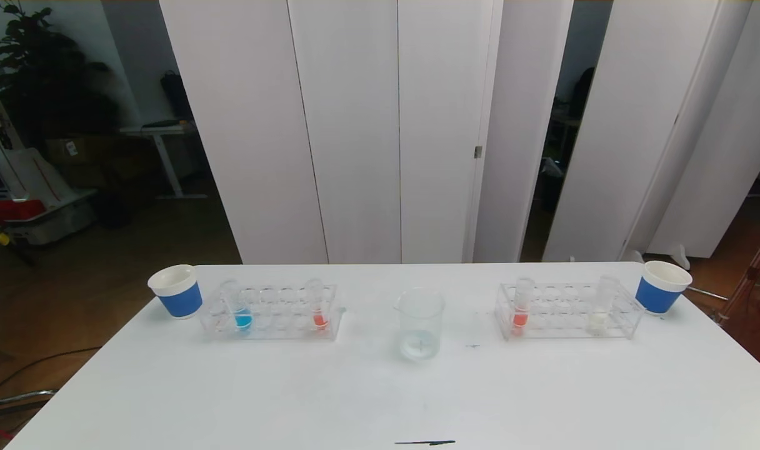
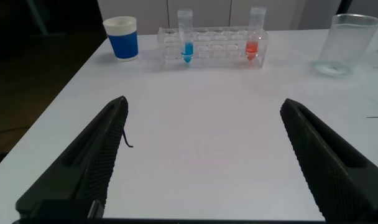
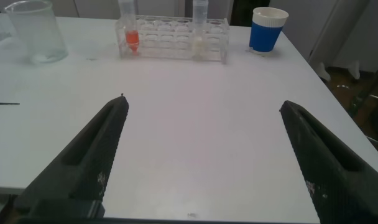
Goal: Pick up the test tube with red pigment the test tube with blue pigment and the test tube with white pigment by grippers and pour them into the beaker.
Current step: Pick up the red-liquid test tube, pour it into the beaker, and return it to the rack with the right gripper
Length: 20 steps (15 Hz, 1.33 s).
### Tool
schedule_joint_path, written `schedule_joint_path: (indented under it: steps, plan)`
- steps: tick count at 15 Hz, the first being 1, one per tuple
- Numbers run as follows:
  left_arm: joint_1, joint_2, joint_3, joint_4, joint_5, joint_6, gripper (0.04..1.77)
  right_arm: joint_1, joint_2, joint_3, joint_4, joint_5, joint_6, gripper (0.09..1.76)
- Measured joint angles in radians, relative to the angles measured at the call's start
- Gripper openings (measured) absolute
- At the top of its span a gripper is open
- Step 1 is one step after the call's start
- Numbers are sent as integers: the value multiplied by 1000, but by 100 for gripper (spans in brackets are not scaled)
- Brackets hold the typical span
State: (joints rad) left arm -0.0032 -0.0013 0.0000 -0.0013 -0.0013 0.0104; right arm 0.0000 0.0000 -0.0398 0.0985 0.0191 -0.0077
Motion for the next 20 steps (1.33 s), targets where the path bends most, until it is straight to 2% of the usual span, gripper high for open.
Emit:
schedule_joint_path:
  steps: [20]
  plan:
    - [0,0,0,0,0,0,175,0,0,-1,2,0,0,175]
